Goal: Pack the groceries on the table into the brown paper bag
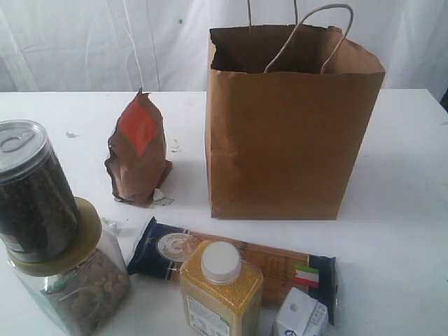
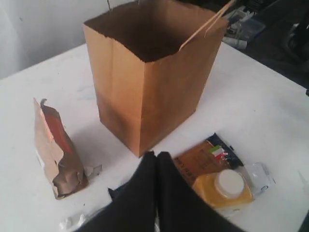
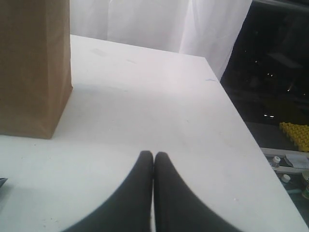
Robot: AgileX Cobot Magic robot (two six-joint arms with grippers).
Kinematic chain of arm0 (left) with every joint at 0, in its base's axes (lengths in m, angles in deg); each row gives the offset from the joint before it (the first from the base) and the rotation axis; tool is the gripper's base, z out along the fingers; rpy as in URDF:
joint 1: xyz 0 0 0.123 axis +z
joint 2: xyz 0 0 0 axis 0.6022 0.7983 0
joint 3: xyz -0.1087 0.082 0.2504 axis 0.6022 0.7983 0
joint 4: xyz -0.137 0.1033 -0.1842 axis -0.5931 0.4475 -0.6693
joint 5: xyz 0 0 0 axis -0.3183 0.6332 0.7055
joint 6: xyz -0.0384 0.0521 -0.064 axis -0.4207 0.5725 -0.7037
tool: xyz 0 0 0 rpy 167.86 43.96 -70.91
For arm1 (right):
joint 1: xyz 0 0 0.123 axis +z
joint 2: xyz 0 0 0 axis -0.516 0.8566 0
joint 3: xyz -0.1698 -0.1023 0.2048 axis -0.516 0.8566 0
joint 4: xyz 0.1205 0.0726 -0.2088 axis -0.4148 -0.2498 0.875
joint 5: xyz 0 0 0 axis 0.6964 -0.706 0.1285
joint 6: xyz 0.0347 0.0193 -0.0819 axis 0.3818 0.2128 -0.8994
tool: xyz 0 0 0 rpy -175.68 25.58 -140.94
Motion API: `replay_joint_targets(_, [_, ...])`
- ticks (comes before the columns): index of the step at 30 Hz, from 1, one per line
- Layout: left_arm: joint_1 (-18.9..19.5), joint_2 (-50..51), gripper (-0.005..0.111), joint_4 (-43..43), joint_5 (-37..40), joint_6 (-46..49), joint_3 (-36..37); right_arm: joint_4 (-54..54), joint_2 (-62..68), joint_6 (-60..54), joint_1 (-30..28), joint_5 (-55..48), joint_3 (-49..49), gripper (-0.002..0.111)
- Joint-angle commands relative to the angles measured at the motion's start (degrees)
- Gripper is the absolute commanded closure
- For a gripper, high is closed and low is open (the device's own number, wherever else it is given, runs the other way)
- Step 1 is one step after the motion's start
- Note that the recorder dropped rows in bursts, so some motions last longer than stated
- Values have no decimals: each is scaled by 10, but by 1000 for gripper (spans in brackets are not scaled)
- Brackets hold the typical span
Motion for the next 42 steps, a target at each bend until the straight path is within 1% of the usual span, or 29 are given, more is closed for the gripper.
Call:
replay_joint_targets(1, [-4,1,97,30,-14,18,21,1,-2,3,-3,8,-2,108])
replay_joint_targets(3, [-4,12,81,37,-61,45,38,1,-2,3,-3,8,-2,108])
replay_joint_targets(4, [-4,19,70,37,-89,60,49,1,-2,3,-3,8,-2,108])
replay_joint_targets(6, [-4,31,43,25,-127,69,65,1,-2,3,-3,8,-2,108])
replay_joint_targets(7, [-4,36,24,2,-140,67,69,1,-2,3,-3,8,-2,108])
replay_joint_targets(9, [-4,39,2,-42,-142,67,74,1,-2,3,-3,8,-2,108])
replay_joint_targets(11, [-4,39,2,-77,-142,66,75,1,-2,3,-3,8,-2,108])
replay_joint_targets(13, [-4,39,2,-80,-129,66,75,1,-2,3,-3,8,-2,108])
replay_joint_targets(16, [-4,38,2,-69,-90,64,75,1,-2,3,-3,8,-2,108])
replay_joint_targets(18, [-4,37,2,-53,-65,32,75,1,-2,3,-3,8,-2,108])
replay_joint_targets(20, [-4,37,2,-24,-35,-21,65,1,-2,6,-3,8,-2,108])
replay_joint_targets(22, [-4,37,2,31,-12,-74,42,1,-2,6,-3,8,-2,108])
replay_joint_targets(24, [-4,37,2,78,-8,-114,15,1,-2,6,-3,8,-2,108])
replay_joint_targets(26, [-4,43,2,102,-1,-130,-6,1,-2,6,-3,8,-2,108])
replay_joint_targets(28, [-9,51,2,104,17,-135,-18,1,-2,6,-3,8,-2,108])
replay_joint_targets(30, [-28,62,2,120,38,-145,-20,1,-2,6,-3,8,-2,108])
replay_joint_targets(31, [-44,69,2,141,50,-155,-20,1,-2,6,-3,8,-2,108])
replay_joint_targets(32, [-61,76,2,174,60,-171,-20,1,-2,6,-3,8,-2,108])
replay_joint_targets(33, [-91,86,2,241,70,-202,-20,1,-2,6,-3,8,-2,108])
replay_joint_targets(35, [-136,93,2,300,74,-229,-20,1,-2,6,-3,8,-2,108])
replay_joint_targets(37, [-163,97,2,300,71,-229,-20,1,-2,6,-3,8,-2,108])
replay_joint_targets(40, [-176,97,2,307,67,-229,-20,1,-2,6,-3,8,-2,108])
replay_joint_targets(42, [-176,97,2,318,68,-229,-20,1,-2,6,-3,8,-2,108])
